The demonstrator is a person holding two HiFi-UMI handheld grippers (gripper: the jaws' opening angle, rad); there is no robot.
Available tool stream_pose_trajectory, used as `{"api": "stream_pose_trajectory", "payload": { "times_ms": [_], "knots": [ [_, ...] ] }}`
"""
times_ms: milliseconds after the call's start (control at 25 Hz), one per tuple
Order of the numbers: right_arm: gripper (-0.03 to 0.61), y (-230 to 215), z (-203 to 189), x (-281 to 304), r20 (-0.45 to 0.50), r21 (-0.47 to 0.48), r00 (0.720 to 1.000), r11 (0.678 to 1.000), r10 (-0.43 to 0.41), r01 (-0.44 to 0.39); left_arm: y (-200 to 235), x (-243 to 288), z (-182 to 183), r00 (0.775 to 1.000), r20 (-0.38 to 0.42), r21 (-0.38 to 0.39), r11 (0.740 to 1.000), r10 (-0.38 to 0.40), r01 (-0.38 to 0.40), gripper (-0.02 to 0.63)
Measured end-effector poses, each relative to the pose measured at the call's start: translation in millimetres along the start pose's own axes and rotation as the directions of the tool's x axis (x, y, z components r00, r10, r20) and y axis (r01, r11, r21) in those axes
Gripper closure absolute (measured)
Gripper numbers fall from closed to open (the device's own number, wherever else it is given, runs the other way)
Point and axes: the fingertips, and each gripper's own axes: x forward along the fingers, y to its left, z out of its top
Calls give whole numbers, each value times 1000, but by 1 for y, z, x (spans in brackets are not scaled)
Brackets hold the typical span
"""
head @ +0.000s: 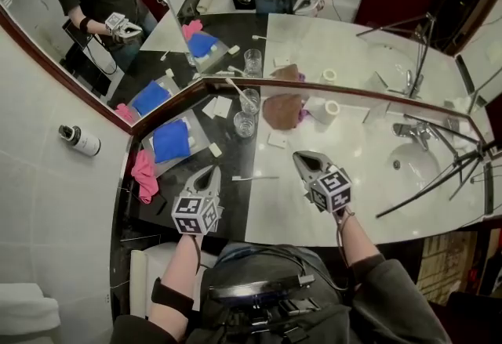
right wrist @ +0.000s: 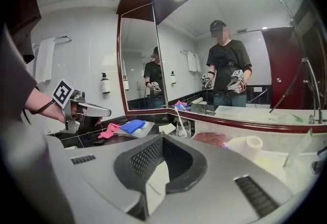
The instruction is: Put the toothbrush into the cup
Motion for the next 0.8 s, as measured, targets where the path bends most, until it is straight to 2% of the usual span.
{"api": "stream_pose_trajectory", "payload": {
  "times_ms": [280, 440, 560, 640, 720, 800],
  "knots": [
    [560, -10, -12, -10, -25, 2, 1000, 1000, -13, 13, -10, 1, -4, 1000, -4, 1, 1000, -13, 13, 612],
    [558, -6, -17, -3, -64, -40, 998, 999, 1, -4, -9, 2, -6, 1000, -16, 10, 1000, -12, 12, 612],
    [558, 5, -23, 7, -120, -139, 993, 990, 7, -24, -4, 1, -8, 1000, -24, 5, 1000, -6, 6, 612],
    [557, 15, -30, 17, -171, -230, 985, 972, 14, -54, -1, 1, -11, 1000, -29, 0, 1000, -3, 3, 612],
    [547, 26, -40, 27, -230, -317, 973, 943, 29, -103, 1, 1, -14, 999, -35, -4, 1000, -4, 4, 612],
    [507, 38, -55, 39, -302, -391, 952, 902, 60, -181, 4, 0, -18, 999, -43, -9, 1000, -4, 4, 612]
  ]
}}
